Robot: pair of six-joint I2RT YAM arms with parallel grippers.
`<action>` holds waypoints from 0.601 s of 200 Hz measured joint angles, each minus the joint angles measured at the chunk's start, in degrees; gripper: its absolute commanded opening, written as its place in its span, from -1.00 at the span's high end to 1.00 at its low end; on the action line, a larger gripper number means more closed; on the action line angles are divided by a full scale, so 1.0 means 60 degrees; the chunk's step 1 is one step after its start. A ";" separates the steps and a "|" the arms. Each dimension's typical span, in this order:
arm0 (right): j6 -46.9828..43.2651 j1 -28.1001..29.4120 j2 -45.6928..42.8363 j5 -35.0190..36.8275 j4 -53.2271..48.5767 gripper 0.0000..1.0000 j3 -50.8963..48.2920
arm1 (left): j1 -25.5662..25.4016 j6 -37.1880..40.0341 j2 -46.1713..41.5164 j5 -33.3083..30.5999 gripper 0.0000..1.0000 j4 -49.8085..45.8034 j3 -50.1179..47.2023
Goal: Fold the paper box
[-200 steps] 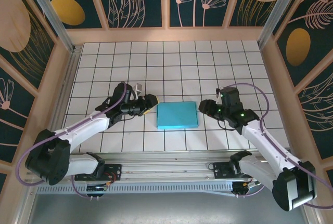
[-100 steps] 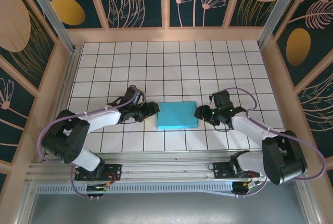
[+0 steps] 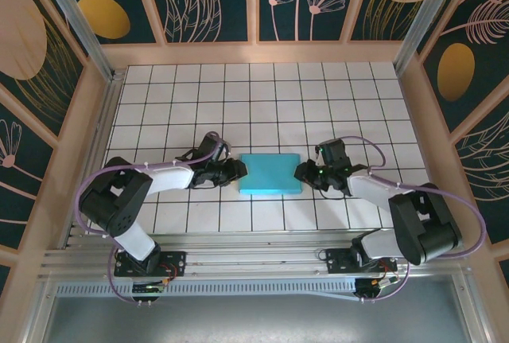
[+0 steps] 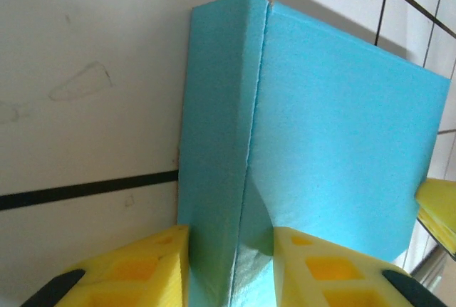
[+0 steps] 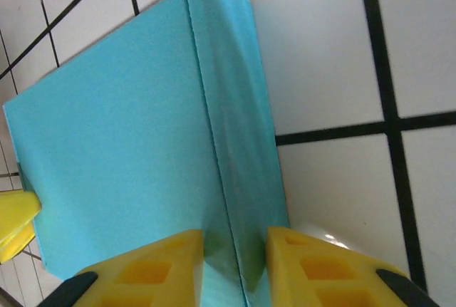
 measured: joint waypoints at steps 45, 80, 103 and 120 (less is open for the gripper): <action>0.0237 0.0011 0.1512 0.0401 0.0841 0.45 0.1104 | 0.0408 0.0033 0.0729 -0.0703 0.40 0.0022 0.0867; 0.0262 0.0004 0.3340 0.0685 0.1497 0.44 0.2790 | 0.1300 0.0393 0.1912 -0.1009 0.41 0.0058 0.2320; 0.0255 -0.0015 0.4543 0.0867 0.1628 0.43 0.4167 | 0.1745 0.0794 0.2743 -0.1249 0.40 -0.0069 0.3457; 0.0259 -0.0044 0.5282 0.1005 0.1705 0.42 0.5071 | 0.1927 0.1053 0.3187 -0.1501 0.39 -0.0233 0.4120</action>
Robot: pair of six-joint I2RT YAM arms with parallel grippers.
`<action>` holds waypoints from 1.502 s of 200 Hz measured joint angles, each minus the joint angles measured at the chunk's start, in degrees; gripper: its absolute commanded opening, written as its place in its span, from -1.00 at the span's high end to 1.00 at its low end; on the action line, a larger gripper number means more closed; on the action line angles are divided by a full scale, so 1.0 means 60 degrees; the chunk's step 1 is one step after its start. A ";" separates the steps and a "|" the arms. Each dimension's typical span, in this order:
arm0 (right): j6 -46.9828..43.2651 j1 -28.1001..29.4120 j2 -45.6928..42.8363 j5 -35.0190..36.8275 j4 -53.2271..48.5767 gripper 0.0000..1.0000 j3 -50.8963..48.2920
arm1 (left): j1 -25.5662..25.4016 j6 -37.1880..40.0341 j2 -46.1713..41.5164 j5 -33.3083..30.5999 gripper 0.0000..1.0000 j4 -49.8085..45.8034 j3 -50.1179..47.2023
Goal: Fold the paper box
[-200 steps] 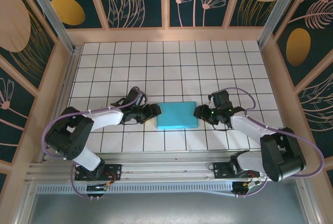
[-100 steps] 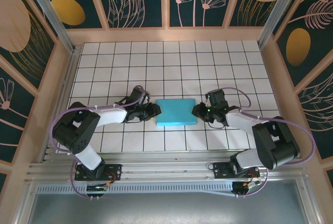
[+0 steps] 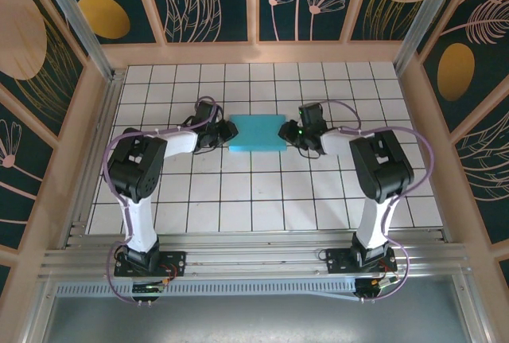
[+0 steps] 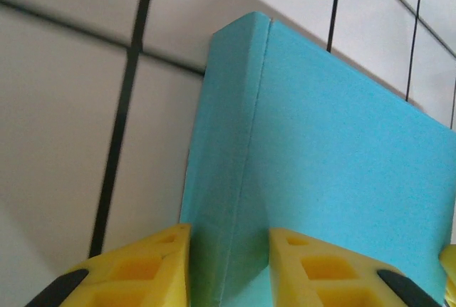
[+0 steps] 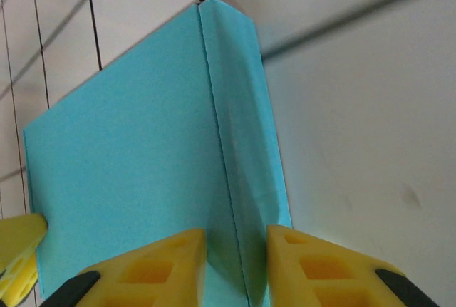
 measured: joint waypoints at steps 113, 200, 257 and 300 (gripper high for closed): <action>-0.0022 0.0011 0.1596 0.0357 -0.0022 0.39 0.2102 | 0.0310 0.0525 0.0517 -0.0379 0.19 -0.0310 0.0816; 0.0630 0.0364 0.1315 0.0871 0.0415 0.29 0.1592 | 0.0528 0.1107 0.0954 -0.0412 0.18 -0.0692 0.1581; 0.0707 0.0481 0.1228 0.1013 0.0262 0.09 0.1610 | 0.0546 0.1311 0.0969 -0.0390 0.06 -0.0820 0.1665; 0.0514 0.0605 0.0980 0.1013 -0.0302 -0.05 0.1654 | 0.0546 0.1337 0.0922 -0.0372 -0.02 -0.0900 0.1665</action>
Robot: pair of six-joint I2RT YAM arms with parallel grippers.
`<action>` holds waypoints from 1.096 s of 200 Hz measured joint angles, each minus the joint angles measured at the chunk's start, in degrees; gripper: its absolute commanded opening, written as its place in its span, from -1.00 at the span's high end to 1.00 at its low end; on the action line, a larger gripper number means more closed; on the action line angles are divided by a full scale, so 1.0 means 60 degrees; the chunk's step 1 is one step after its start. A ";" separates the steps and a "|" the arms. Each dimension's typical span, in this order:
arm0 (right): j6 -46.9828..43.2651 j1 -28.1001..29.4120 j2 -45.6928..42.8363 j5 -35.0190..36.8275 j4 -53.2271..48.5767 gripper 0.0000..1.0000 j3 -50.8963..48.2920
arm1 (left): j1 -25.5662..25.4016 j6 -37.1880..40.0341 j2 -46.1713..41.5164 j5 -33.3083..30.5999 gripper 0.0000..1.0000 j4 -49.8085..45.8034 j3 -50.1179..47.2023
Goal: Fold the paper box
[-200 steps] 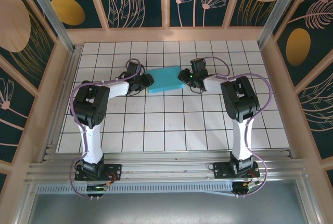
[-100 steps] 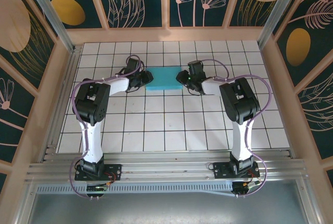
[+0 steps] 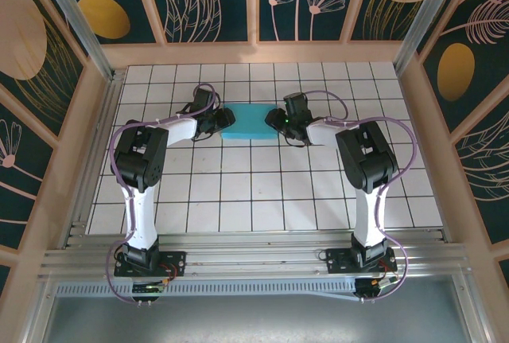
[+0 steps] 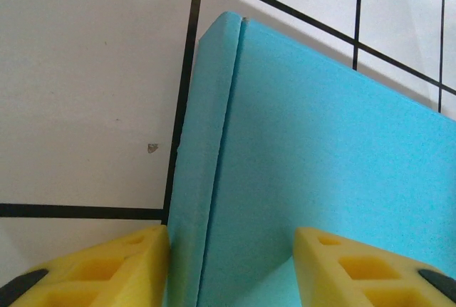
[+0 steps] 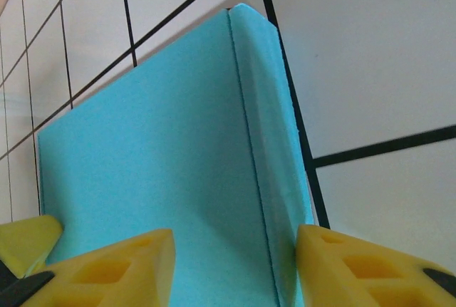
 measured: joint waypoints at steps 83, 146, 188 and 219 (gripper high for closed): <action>-0.1056 0.0036 -0.2004 0.0262 -0.1082 -0.52 -0.0047 | -0.0127 0.0182 -0.2419 0.0029 -0.34 -0.0539 -0.0973; -0.2608 -0.0769 -0.5213 0.1643 -0.0277 -0.69 -0.1796 | -0.0127 0.0998 -0.6459 -0.1071 -0.86 -0.0412 -0.2517; -0.3348 -0.1923 -0.6889 0.2106 0.1683 -0.93 -0.4499 | -0.0127 0.1712 -0.8881 -0.2444 -0.97 0.0328 -0.4546; -0.3679 -0.3075 -0.7260 0.2175 0.2856 -0.97 -0.6036 | -0.0127 0.2320 -1.0466 -0.3603 -0.98 0.1078 -0.6313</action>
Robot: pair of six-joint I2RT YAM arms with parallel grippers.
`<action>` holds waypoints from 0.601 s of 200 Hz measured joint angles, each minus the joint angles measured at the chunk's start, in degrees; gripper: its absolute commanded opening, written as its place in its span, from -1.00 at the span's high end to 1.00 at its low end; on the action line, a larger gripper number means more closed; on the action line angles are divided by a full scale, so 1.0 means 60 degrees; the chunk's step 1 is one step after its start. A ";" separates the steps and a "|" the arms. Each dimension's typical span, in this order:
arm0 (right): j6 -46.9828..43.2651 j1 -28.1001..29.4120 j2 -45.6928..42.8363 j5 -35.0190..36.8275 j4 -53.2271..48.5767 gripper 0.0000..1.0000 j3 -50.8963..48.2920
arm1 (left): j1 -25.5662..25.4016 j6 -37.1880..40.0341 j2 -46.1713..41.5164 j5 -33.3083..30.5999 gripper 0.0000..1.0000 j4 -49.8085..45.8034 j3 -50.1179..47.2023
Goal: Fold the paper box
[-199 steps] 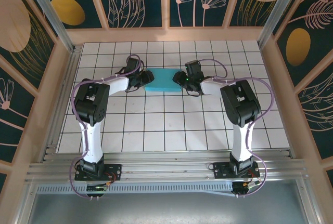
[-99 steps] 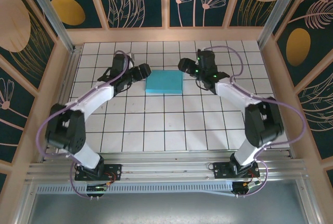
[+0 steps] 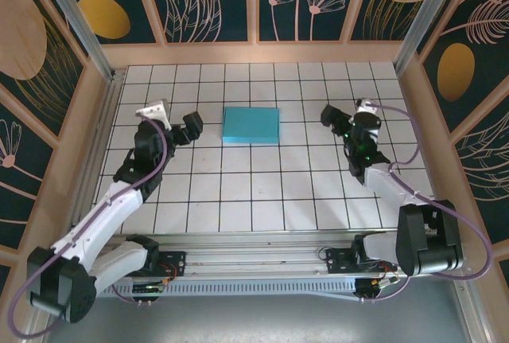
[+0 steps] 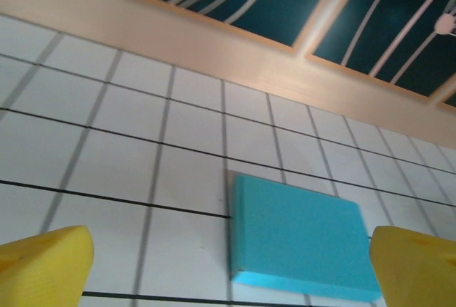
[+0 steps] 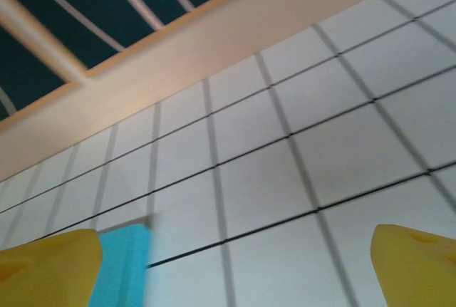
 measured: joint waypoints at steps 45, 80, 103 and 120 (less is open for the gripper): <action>-0.1082 -0.0820 0.0430 0.0372 0.1588 -0.99 -0.1366 | 0.0000 0.0903 -0.1300 -0.1679 -0.97 0.1162 -0.2047; -0.1978 -0.1599 0.1541 0.0098 0.2113 -0.98 -0.1089 | 0.0000 0.1330 -0.2073 -0.3246 -0.97 0.2320 -0.3909; -0.2583 -0.1708 0.2331 -0.0270 0.3279 -0.99 -0.1217 | 0.0000 0.1639 -0.2350 -0.3880 -0.97 0.2663 -0.4630; -0.2903 -0.1781 0.2648 -0.0790 0.4288 -0.98 -0.1847 | 0.0000 0.2047 -0.2368 -0.4233 -0.97 0.3020 -0.4685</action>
